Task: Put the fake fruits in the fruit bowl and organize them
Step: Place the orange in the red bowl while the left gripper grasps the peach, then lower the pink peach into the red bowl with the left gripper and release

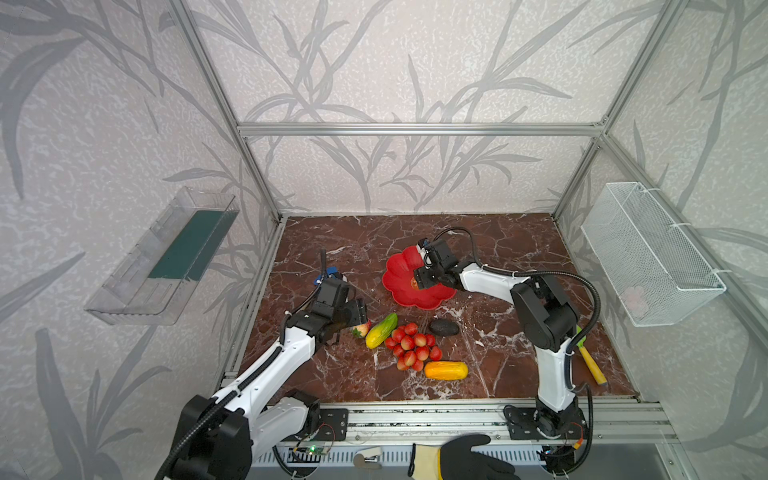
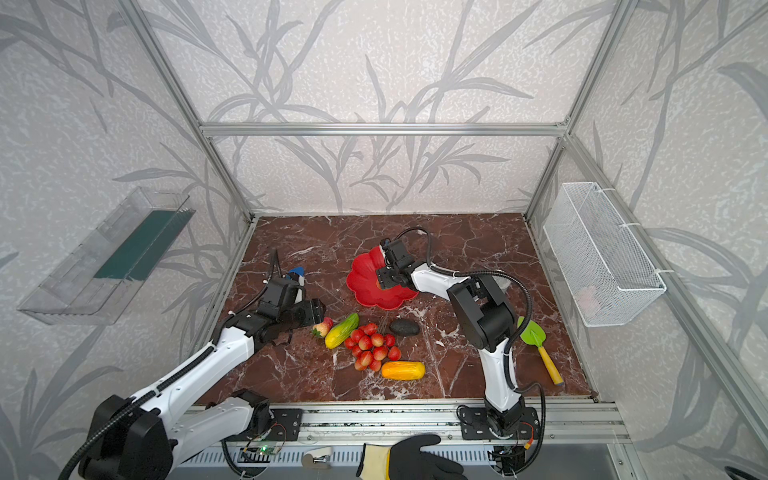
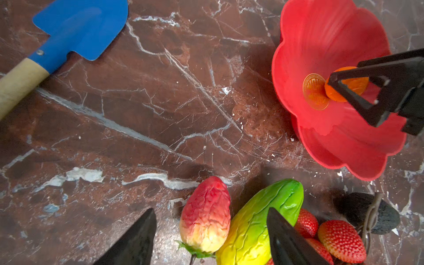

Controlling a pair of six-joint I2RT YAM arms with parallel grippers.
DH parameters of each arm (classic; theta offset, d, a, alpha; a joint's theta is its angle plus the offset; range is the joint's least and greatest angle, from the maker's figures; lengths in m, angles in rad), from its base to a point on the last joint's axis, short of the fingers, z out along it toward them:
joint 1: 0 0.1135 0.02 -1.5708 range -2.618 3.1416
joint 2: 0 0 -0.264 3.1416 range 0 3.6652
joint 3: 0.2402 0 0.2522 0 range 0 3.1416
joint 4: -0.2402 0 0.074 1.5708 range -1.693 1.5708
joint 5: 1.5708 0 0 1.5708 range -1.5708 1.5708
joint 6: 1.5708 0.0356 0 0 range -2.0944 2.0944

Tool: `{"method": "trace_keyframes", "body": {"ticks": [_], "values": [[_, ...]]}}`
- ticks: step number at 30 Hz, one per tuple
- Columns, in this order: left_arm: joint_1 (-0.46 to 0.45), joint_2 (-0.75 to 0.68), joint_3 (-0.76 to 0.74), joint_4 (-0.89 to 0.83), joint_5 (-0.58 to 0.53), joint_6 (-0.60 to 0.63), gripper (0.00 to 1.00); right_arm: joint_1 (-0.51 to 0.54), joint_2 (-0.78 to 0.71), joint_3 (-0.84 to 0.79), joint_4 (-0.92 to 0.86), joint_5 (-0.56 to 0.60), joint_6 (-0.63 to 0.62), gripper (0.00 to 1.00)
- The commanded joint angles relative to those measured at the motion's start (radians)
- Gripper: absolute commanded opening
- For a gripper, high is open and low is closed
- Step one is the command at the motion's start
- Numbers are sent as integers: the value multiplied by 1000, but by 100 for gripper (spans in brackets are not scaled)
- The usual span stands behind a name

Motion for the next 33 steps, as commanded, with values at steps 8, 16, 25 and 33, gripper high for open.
{"method": "trace_keyframes", "body": {"ticks": [8, 16, 25, 33], "values": [[-63, 121, 25, -62, -41, -9, 74, -13, -393, -202, 113, 19, 57, 91], [-73, 258, 38, -33, -61, -25, 71, -23, -559, -346, 121, 21, 94, 95], [-73, 318, 80, -27, -88, 4, 39, -47, -595, -394, 134, 20, 107, 95], [-76, 195, 172, -39, -42, 76, 35, -59, -604, -423, 120, 0, 113, 95]]}}
